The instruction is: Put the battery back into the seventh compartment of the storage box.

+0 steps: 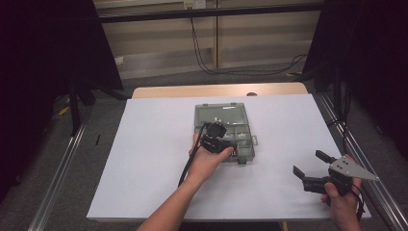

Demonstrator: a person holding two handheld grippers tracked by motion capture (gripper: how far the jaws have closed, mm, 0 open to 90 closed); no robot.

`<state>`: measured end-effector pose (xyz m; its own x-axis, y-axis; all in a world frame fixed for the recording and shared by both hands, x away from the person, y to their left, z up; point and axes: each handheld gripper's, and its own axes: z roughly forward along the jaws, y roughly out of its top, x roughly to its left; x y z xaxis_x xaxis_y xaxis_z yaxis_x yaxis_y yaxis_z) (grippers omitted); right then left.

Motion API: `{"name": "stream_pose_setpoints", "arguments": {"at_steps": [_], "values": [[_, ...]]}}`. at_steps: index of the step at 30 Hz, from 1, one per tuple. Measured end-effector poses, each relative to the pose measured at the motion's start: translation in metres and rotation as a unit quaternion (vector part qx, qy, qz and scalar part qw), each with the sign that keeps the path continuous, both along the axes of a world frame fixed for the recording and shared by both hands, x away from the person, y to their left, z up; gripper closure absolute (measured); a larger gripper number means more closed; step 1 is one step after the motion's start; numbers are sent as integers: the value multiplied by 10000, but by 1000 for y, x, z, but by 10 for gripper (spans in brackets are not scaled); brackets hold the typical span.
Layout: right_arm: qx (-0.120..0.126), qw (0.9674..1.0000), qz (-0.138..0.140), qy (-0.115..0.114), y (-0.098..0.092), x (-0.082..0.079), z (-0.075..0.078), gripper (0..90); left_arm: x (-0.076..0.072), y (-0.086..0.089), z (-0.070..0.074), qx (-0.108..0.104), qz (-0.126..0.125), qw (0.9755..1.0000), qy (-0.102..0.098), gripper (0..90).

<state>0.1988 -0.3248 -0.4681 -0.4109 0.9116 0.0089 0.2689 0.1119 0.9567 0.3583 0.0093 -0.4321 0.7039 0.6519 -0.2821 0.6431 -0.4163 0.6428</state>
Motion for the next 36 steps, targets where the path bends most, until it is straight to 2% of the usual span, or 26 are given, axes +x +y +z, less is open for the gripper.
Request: {"name": "stream_pose_setpoints", "arguments": {"at_steps": [4,5,8,10,14,16,22,26,27,36], "values": [[2,10000,-19,8,1,0,0,12,0,9,5,-188,-89,9997,-99,423],[-5,10000,-19,-6,0,0,1,12,0,10,6,-300,-87,9995,-84,378],[-14,10000,-38,3,1,1,1,12,0,16,9,-369,-100,9992,-137,243],[-12,10000,-46,13,2,1,1,12,0,22,10,-481,-98,9987,-125,189],[-18,10000,-43,-11,5,3,3,12,0,34,11,-495,-144,9986,-134,96],[18,10000,-66,24,5,3,4,12,0,40,11,-538,-74,9984,-165,61],[69,9997,-212,119,8,10,7,15,2,54,14,-600,-9,9980,-210,35],[36,9997,-205,106,12,14,11,14,3,61,16,-571,-20,9981,-241,25],[44,9997,-203,98,13,15,12,15,2,61,16,-629,41,9978,-223,24],[-21,9999,-112,79,22,25,19,16,7,75,19,-673,159,9971,-303,25]]}}
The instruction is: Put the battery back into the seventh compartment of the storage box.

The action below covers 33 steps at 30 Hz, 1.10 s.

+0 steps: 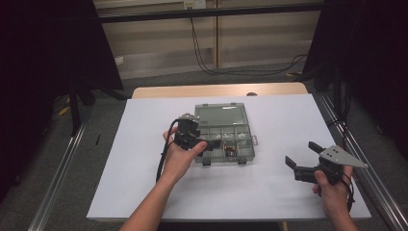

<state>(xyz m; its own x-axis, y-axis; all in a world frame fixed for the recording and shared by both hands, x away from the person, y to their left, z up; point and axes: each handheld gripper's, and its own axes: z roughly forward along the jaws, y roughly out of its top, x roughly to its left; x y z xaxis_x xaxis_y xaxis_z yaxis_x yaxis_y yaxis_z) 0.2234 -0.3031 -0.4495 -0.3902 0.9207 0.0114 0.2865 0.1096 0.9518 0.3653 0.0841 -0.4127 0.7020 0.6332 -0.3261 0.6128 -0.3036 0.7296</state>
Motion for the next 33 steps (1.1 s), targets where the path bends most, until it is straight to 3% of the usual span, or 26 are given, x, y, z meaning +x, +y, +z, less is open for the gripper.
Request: {"name": "stream_pose_setpoints", "arguments": {"at_steps": [12,19,26,33], "values": [[65,9998,198,60,19,28,14,14,11,17,-2,-53,150,9999,34,31],[-34,9994,354,38,31,48,25,11,16,26,-2,-197,209,9996,15,33],[84,9990,420,112,41,68,33,10,27,33,-3,-126,280,9995,-13,36],[84,9985,496,194,53,88,36,10,37,38,-1,-201,384,9991,-27,43]]}}
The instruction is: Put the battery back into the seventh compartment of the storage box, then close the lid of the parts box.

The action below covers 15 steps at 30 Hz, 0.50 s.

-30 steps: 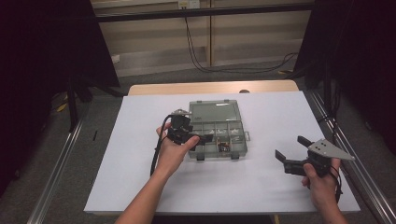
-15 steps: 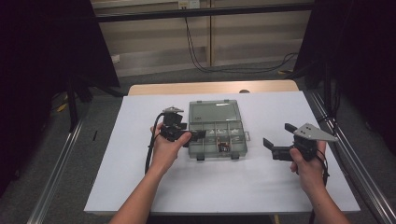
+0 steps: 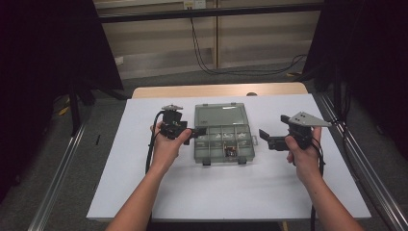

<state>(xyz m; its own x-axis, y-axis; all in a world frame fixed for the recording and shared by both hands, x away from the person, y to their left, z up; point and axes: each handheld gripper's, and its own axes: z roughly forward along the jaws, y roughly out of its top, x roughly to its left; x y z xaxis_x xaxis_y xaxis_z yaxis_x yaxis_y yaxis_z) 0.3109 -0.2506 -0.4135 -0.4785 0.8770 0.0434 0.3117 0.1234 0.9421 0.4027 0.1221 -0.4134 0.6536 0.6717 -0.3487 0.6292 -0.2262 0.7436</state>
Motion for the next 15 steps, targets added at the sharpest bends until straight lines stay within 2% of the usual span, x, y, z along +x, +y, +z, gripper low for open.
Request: {"name": "stream_pose_setpoints", "arguments": {"at_steps": [2,5,6,9,12,15], "values": [[-16,10000,28,-12,3,5,1,9,3,1,0,-69,44,10000,17,50],[17,10000,27,46,7,12,1,9,7,3,-1,-26,41,10000,47,57],[50,10000,29,33,8,15,1,8,9,4,-2,46,29,10000,23,58],[282,9994,8,179,9,27,-2,8,14,7,-2,-4,132,9999,49,61],[328,9991,0,281,8,37,-3,10,19,10,-3,-51,201,9998,80,64],[357,9990,6,286,7,44,-1,7,24,12,-5,-74,266,9996,108,66]]}}
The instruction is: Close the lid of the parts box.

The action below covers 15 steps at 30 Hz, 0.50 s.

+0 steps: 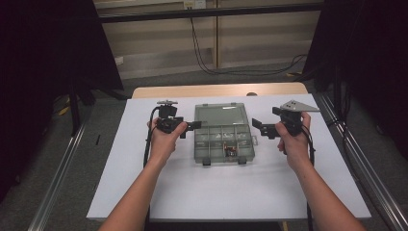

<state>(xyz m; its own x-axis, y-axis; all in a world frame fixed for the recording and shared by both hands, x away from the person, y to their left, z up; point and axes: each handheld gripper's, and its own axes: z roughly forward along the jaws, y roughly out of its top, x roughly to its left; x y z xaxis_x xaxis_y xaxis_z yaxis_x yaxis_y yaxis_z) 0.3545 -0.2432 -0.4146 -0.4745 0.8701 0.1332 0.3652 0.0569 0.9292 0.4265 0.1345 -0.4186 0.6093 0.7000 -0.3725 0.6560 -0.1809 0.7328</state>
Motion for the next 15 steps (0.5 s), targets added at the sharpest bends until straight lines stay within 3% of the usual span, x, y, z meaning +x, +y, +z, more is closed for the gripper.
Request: {"name": "stream_pose_setpoints", "arguments": {"at_steps": [5,10,15], "values": [[51,10000,-27,51,0,11,2,7,8,2,-4,-191,104,9997,80,72],[83,9999,-40,146,1,25,2,8,20,3,-8,-172,295,9993,116,94],[198,9990,-100,383,2,41,-6,17,33,1,-14,-319,529,9976,304,111]]}}
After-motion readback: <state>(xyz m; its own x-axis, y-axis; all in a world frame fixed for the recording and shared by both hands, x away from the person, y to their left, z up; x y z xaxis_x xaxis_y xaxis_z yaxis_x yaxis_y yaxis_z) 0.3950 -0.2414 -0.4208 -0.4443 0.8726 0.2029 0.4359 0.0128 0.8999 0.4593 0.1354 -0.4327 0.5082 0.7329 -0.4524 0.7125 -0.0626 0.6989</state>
